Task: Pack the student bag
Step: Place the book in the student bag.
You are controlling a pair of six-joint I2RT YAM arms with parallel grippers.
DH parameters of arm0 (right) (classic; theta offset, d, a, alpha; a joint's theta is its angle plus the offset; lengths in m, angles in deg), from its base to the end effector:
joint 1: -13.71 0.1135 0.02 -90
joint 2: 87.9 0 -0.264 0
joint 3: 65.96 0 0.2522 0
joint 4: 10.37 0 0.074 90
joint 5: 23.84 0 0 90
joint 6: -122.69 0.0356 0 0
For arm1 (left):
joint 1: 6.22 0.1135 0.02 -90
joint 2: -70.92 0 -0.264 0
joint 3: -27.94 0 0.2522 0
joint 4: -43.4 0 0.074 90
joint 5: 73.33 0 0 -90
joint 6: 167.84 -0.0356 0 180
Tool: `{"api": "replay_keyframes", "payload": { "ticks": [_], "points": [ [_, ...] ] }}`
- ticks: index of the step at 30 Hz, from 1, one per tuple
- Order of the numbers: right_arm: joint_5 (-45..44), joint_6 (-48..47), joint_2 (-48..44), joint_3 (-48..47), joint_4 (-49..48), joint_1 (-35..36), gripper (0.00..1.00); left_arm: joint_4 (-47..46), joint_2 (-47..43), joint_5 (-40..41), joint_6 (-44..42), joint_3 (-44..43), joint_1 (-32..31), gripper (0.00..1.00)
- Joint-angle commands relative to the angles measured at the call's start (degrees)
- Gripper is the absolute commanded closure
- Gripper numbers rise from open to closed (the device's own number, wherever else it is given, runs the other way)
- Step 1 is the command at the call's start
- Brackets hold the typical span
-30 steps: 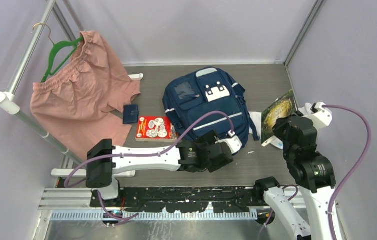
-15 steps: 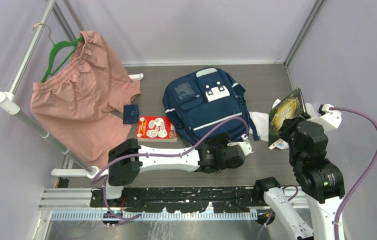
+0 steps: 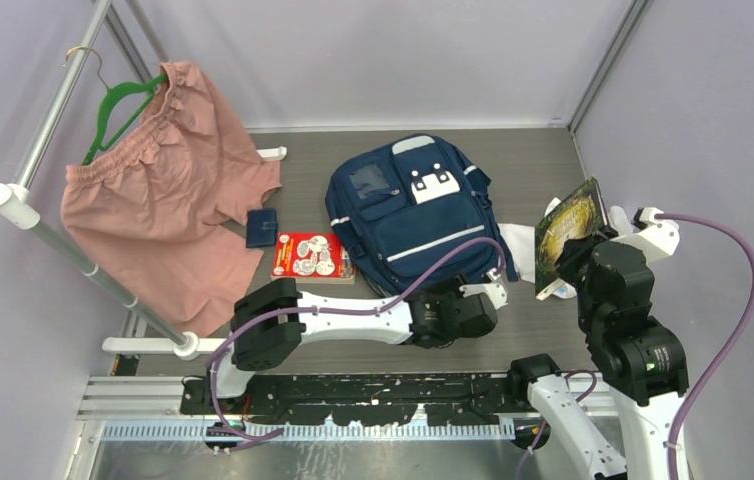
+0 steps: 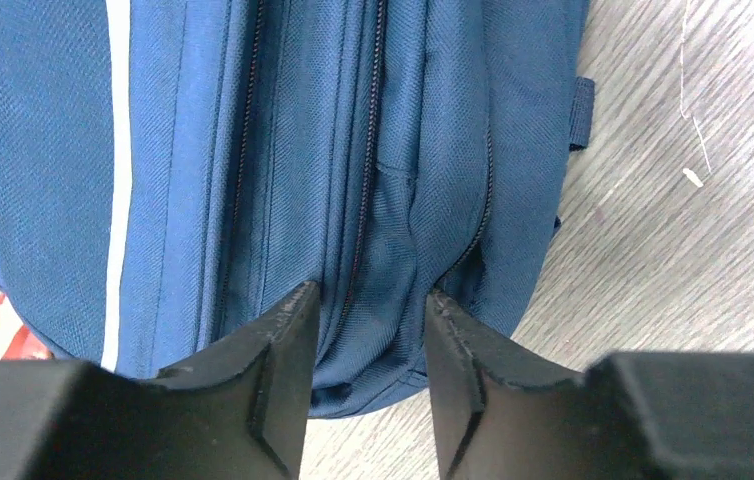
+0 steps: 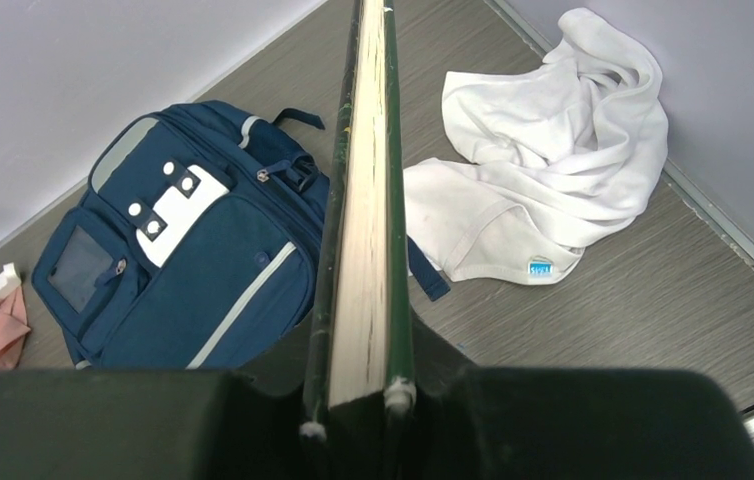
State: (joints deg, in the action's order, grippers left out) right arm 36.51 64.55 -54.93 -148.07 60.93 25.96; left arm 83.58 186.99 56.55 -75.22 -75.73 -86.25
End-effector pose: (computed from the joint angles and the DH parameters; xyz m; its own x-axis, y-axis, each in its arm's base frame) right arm 0.0631 -0.0043 0.4083 -0.1741 0.4316 -0.8851 0.4182 0.8461 0.3304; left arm 0.0993 -0.4332 0.2160 -0.1688 0.7578 -0.6303 0.6813 0.5518 0.4809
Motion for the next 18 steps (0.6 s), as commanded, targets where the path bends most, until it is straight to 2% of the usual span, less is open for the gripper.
{"api": "replay_keyframes", "payload": {
  "ticks": [1, 3, 4, 8, 11, 15, 18],
  "points": [
    [-0.8, 0.3, -1.0, -0.6, -6.4, 0.1, 1.0, -2.7, 0.4, 5.2, 0.8, -2.2, 0.7, 0.68],
    [-0.8, 0.3, -1.3, -0.3, -6.5, 0.1, 0.99, -2.4, -1.1, 4.7, 0.4, -2.2, 0.8, 0.93],
    [-0.9, 0.3, -1.3, -0.2, -6.5, 0.1, 0.99, -2.5, -2.0, 4.3, 0.3, -2.1, 0.8, 0.99],
    [-0.9, 0.5, -1.0, 0.1, -6.5, 0.1, 0.99, -2.3, -6.3, 4.3, -0.5, -2.3, 1.2, 1.0],
    [-0.7, 0.8, -1.4, 0.4, -6.4, 0.1, 1.0, 1.1, -10.7, 3.0, 2.0, -4.1, 3.3, 1.0],
    [0.9, 1.3, -2.3, 0.4, -5.7, 0.1, 0.99, 5.1, -18.0, -6.4, 8.2, -7.4, 10.5, 1.0],
    [6.9, 0.7, -4.1, 0.5, -6.5, 0.1, 0.99, 4.6, -22.4, -11.9, 9.0, -9.1, 15.0, 1.0]
  ]
}}
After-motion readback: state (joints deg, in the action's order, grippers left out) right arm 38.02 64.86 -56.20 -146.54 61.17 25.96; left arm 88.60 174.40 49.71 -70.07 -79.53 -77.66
